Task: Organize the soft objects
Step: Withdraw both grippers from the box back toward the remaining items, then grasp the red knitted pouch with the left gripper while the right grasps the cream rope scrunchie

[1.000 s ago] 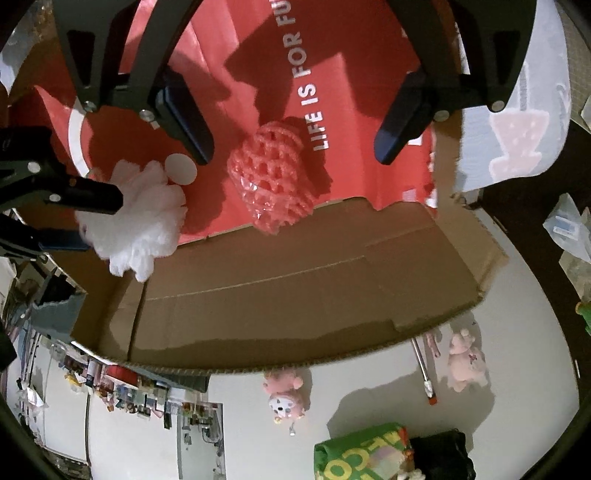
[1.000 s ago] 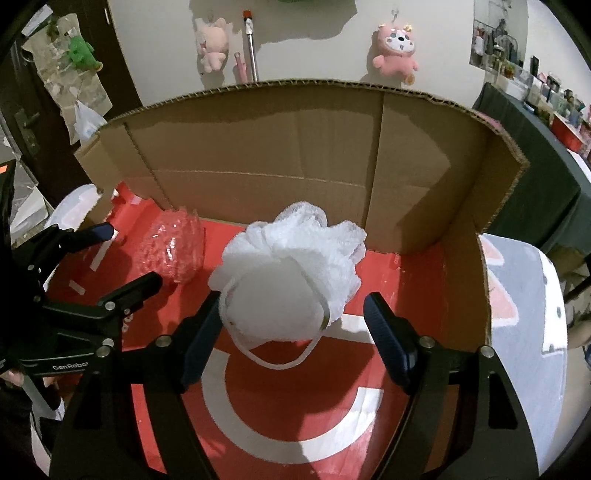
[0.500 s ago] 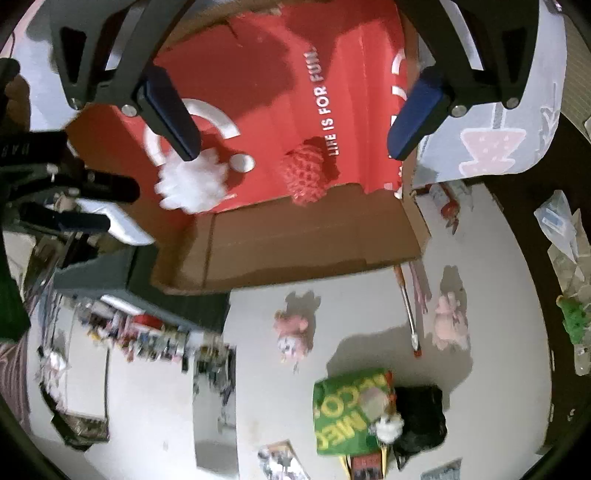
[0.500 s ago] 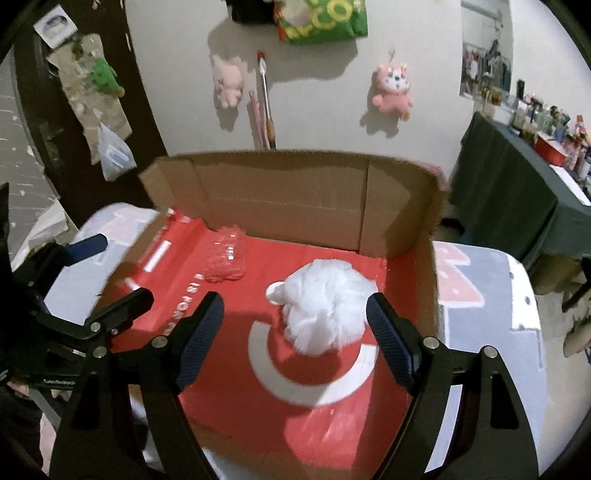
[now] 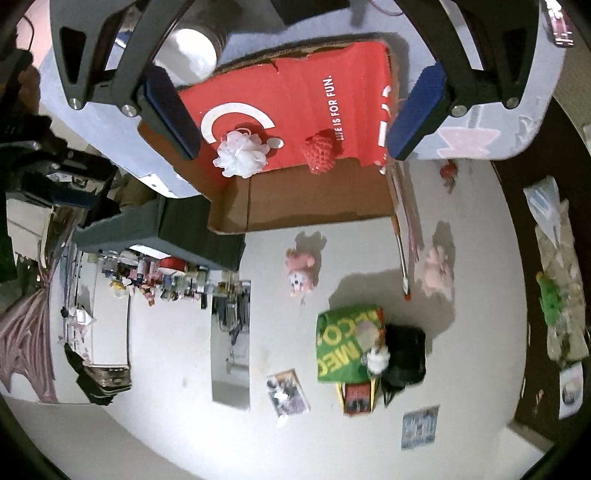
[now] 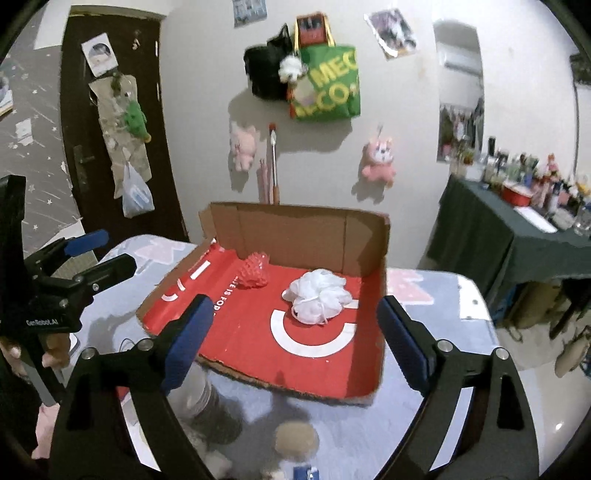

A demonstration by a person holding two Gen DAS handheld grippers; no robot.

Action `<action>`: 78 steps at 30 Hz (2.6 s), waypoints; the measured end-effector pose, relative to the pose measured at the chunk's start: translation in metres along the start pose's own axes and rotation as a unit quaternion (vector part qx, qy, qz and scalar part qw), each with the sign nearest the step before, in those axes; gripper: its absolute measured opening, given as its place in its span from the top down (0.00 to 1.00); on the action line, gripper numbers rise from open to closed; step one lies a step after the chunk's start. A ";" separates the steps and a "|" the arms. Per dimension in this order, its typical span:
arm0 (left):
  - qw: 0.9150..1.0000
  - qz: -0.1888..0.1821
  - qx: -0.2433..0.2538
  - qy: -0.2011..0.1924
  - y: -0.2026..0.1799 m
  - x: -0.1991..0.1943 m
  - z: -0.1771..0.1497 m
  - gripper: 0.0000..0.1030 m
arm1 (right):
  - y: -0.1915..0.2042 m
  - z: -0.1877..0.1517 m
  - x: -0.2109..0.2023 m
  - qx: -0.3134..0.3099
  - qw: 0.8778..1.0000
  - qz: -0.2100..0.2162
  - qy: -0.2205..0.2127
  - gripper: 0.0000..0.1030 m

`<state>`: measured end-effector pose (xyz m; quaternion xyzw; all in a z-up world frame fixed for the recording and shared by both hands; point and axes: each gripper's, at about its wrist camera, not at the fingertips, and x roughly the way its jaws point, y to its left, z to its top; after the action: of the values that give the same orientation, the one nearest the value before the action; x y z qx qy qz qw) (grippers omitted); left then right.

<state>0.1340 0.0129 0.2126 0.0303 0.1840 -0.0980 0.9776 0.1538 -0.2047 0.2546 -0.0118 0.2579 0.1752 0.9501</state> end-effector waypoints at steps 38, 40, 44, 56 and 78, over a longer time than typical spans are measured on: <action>0.998 0.010 -0.045 0.050 -0.022 -0.041 -0.197 0.00 | 0.062 -0.210 -0.016 -0.006 0.998 -0.065 -0.015 0.08; 0.997 0.013 -0.045 0.060 -0.021 -0.037 -0.199 0.00 | 0.060 -0.212 -0.012 -0.005 0.998 -0.064 -0.011 0.08; 0.997 0.019 -0.037 0.069 -0.015 -0.035 -0.198 0.00 | 0.057 -0.213 -0.010 -0.003 0.998 -0.064 -0.008 0.08; 0.995 0.054 -0.022 0.081 0.031 -0.041 -0.191 0.01 | 0.034 -0.206 -0.005 0.022 0.999 -0.040 0.007 0.08; 0.987 0.030 -0.054 0.147 0.073 -0.025 -0.205 0.59 | 0.015 -0.209 -0.005 0.012 1.000 -0.004 0.020 0.86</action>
<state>0.0538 0.1084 0.0331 -0.0033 0.3298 -0.0526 0.9426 0.0430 -0.2157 0.0772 -0.0049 0.2784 0.1683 0.9456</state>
